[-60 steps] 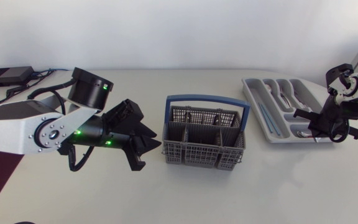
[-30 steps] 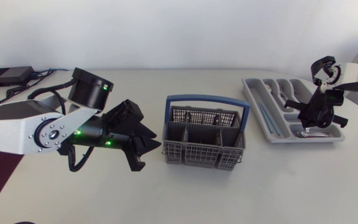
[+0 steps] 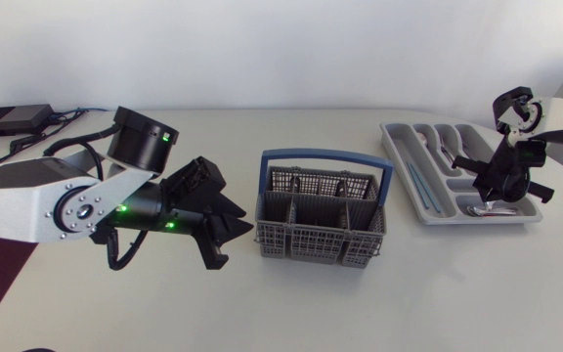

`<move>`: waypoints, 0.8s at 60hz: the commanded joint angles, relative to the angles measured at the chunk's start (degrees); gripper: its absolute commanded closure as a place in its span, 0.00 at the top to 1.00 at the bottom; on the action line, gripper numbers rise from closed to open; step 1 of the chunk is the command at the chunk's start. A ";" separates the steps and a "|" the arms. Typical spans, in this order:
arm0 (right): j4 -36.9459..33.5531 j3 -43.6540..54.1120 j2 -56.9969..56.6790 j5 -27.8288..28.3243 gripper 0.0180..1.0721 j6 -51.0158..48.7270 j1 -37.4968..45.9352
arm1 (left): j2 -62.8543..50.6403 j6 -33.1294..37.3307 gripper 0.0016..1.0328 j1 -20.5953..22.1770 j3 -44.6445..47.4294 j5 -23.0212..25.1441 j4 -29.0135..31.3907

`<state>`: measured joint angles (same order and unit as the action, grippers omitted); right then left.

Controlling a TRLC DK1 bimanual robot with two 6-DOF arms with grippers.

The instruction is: Unload the cutlery basket into the drawer organizer.

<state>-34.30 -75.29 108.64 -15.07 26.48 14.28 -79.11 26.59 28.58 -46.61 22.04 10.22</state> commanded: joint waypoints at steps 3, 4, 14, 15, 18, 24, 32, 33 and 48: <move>-0.41 1.02 0.08 0.74 0.05 2.96 -0.05 | 0.54 -1.19 0.39 0.07 -0.59 -0.07 0.42; -0.50 1.02 0.26 1.18 0.05 2.96 0.13 | 0.54 -1.19 0.39 0.07 -0.59 -0.07 0.42; -0.94 0.49 1.84 4.35 0.05 3.84 1.10 | 0.71 -1.19 0.39 -0.01 -0.50 -0.07 0.50; -1.03 0.40 1.93 4.44 0.05 3.93 1.19 | 0.80 -1.19 0.39 -0.01 -0.50 -0.07 0.50; -1.03 0.40 1.93 5.31 0.05 4.28 1.71 | 0.80 -1.19 0.39 -0.01 -0.50 -0.07 0.50; -1.29 0.49 1.84 7.07 0.05 5.16 2.77 | 0.89 -1.19 0.39 -0.01 -0.50 -0.07 0.50; -1.29 0.49 2.28 7.51 0.05 5.25 3.38 | 0.89 -1.19 0.39 0.07 -0.59 0.02 0.59; -1.20 0.58 2.37 7.69 0.05 5.25 3.38 | 0.80 -1.19 0.39 0.07 -0.59 -0.07 0.59; -1.91 -0.65 4.12 9.18 0.37 5.16 3.91 | 0.80 -1.19 0.39 0.07 -0.59 -0.07 0.59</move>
<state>-34.59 -75.44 110.37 -6.20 30.06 17.61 -79.11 26.61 28.58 -46.61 22.04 10.26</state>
